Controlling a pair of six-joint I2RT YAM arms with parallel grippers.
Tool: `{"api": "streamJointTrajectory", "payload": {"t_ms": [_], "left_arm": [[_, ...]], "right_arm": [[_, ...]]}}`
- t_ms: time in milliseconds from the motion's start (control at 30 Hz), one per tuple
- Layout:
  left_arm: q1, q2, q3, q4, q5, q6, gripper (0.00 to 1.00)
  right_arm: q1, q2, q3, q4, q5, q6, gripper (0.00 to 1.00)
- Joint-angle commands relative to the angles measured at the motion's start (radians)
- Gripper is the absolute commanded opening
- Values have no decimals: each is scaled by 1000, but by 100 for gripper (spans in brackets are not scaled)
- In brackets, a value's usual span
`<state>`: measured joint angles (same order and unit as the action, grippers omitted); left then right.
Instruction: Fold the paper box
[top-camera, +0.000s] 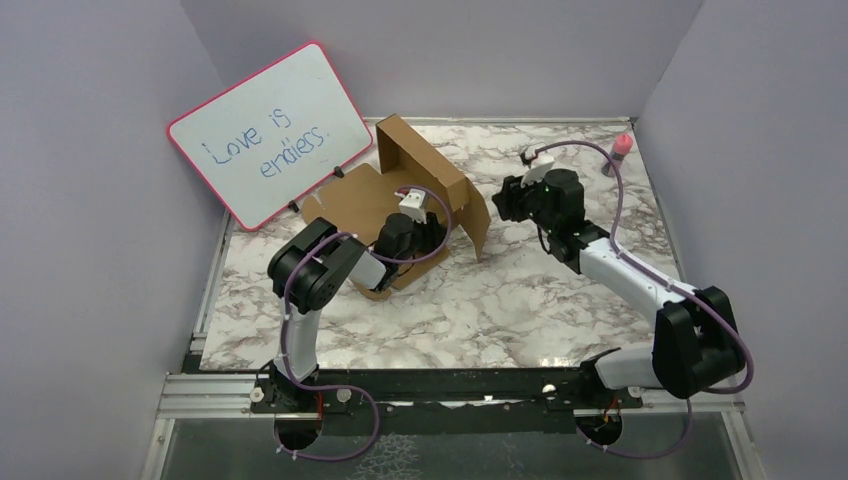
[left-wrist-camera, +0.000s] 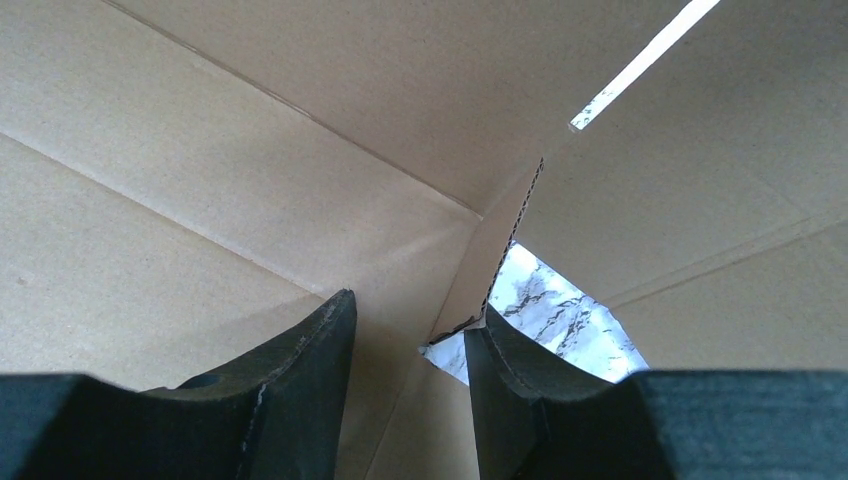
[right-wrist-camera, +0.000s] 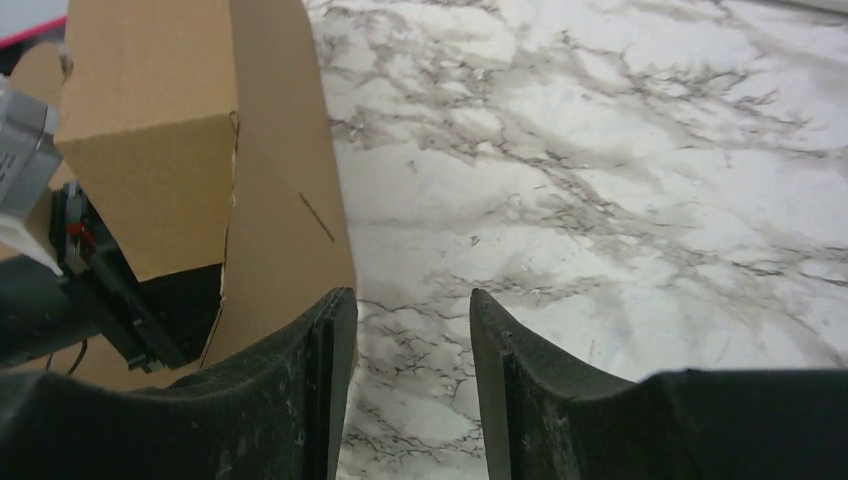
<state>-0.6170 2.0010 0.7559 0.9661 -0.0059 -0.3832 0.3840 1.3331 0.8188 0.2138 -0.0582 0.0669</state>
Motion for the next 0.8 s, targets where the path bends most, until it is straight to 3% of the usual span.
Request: {"api": "streamJointTrajectory", "payload": {"t_ms": [0,167,367,767], "left_arm": [[23,39,0,-15,42,-17,46],[26,46,2,-16,54,-24,47],[30,54,8,-17,74,-29,47],[50,24,-9,-15,120,-64,52]], "right_arm": [[1,58,1,25,-178,-42,50],[1,115,-20,90,-360,-15,51],[2,191,-38,214,-460,18,54],[1,358,-66,534,-509,57,58]]}}
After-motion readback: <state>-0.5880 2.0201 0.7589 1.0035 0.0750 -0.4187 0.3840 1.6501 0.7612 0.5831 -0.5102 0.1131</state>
